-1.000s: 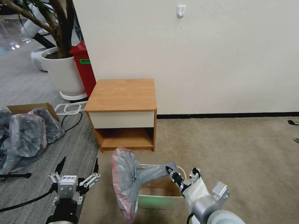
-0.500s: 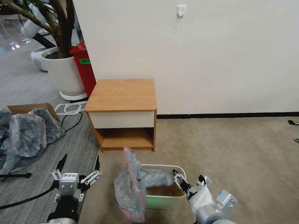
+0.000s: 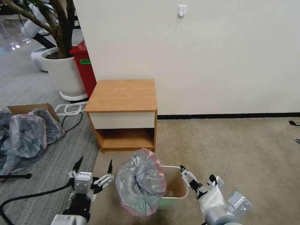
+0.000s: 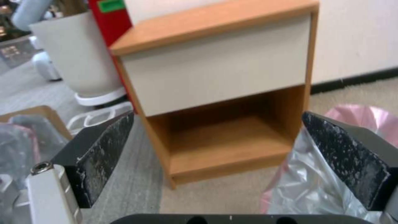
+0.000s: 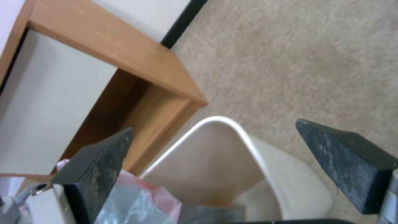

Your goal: Pick up the garbage bag from the table and place it over the trash can.

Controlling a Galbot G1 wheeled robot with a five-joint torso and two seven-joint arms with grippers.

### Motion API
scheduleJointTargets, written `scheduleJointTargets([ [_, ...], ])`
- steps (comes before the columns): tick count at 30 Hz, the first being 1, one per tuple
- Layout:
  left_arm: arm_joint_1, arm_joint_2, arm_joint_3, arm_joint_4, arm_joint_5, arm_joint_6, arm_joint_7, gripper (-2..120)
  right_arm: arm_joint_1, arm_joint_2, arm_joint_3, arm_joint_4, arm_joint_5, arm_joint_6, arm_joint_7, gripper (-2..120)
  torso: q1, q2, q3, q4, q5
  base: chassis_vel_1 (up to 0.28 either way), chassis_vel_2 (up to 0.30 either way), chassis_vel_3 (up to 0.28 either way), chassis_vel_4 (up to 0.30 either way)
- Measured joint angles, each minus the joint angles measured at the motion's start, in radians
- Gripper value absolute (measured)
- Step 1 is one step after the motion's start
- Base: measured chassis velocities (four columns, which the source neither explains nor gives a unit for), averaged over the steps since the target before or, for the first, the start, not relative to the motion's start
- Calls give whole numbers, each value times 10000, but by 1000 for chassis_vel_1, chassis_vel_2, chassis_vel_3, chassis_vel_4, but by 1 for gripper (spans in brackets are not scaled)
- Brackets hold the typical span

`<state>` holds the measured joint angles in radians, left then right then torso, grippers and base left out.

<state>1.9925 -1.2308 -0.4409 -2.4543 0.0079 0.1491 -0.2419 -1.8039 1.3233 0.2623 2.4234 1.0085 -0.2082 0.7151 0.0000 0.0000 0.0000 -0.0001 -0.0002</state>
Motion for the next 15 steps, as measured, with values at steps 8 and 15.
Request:
scheduleJointTargets([
  [8, -2008, 740, 1746, 1171, -657, 1638, -953, 95, -407, 177, 91, 17, -617, 180, 189, 100, 0, 0, 1, 0, 1, 0, 0, 0, 0],
  [15, -2882, 813, 2791, 1866, -1213, 2450, -1722, 73, -690, 228, 406, 132, -671, 226, 290, 100, 0, 0, 1, 0, 2, 0, 0, 0, 0],
])
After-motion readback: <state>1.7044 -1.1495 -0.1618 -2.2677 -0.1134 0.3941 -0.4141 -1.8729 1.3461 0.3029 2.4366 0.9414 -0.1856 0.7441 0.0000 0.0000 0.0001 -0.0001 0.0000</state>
